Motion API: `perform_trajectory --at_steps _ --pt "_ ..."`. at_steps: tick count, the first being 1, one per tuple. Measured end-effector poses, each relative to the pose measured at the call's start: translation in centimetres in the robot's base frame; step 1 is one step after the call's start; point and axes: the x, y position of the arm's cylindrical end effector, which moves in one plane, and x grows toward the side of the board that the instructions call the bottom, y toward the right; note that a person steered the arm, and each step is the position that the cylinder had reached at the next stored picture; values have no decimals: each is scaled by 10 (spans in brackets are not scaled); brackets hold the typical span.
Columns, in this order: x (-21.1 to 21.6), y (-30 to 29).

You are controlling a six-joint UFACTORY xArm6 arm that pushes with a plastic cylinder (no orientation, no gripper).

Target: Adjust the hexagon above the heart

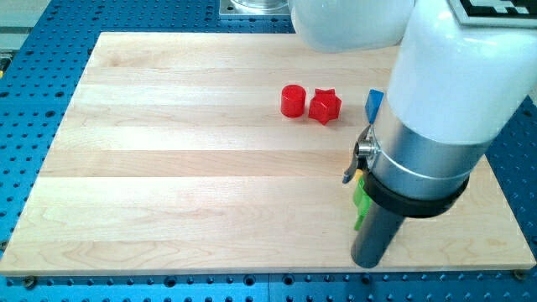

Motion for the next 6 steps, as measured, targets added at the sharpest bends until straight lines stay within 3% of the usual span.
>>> perform_trajectory --at_steps 1,3,4,6 --pt "1 8" --pt "0 170" --pt "-1 205" --pt "-1 207"
